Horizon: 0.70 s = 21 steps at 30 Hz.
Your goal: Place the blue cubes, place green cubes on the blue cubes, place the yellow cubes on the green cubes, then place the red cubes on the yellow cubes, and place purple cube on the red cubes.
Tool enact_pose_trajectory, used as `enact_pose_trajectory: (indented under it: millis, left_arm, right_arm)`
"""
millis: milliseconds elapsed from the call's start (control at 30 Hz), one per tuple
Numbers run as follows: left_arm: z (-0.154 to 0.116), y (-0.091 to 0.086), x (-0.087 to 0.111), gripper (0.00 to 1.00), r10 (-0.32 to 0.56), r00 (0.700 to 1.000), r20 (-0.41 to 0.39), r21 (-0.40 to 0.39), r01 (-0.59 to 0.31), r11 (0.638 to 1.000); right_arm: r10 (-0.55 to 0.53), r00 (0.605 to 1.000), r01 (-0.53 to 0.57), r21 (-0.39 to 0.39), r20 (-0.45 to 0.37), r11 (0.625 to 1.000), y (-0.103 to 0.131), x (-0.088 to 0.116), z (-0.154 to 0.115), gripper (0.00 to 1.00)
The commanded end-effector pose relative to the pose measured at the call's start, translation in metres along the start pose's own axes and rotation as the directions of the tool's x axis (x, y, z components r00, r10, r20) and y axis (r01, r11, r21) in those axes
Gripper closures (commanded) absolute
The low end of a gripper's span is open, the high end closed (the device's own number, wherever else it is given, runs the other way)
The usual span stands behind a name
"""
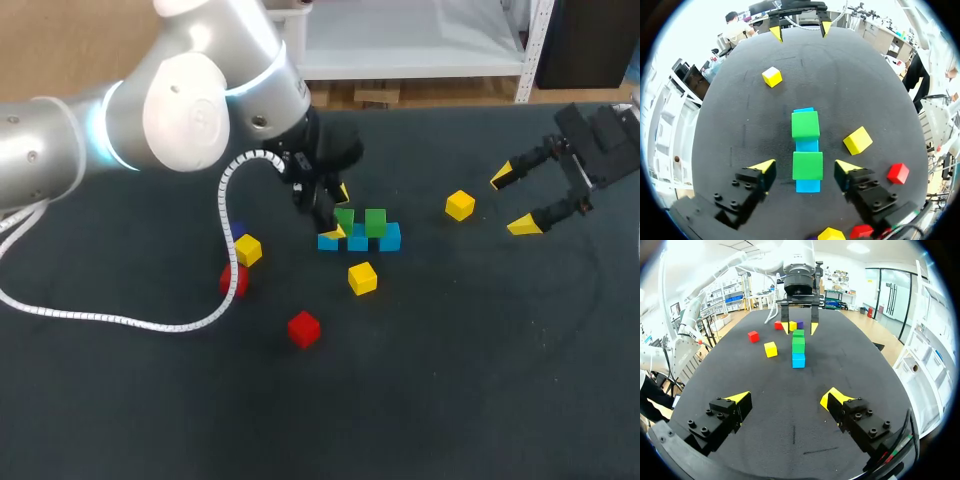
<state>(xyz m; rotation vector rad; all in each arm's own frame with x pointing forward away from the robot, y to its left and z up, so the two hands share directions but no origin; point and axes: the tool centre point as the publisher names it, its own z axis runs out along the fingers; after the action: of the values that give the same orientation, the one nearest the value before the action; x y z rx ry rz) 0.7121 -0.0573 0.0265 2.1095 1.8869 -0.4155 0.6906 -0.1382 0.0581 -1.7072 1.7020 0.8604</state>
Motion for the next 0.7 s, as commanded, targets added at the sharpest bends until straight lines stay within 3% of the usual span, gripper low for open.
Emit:
enact_pose_trajectory:
  millis: [33,367,700]
  left_arm:
    - [-0.001,0.005,0.0,0.0,0.0,1.0,0.001,0.01,0.0,1.0]
    - [-0.022,-0.006,0.01,0.0,-0.026,0.999,0.022,-0.011,0.027,1.0]
    - [-0.05,-0.024,0.037,0.0,-0.041,0.999,0.003,-0.036,0.041,0.998]
  right_arm:
    - [-0.001,1.0,0.001,0.0,0.001,1.0,0.0,0.0,0.0,0.0]
    - [-0.001,1.0,0.001,0.0,0.001,1.0,0.0,0.0,0.0,0.0]
    - [-0.001,1.0,0.001,0.0,0.001,1.0,0.0,0.0,0.0,0.0]
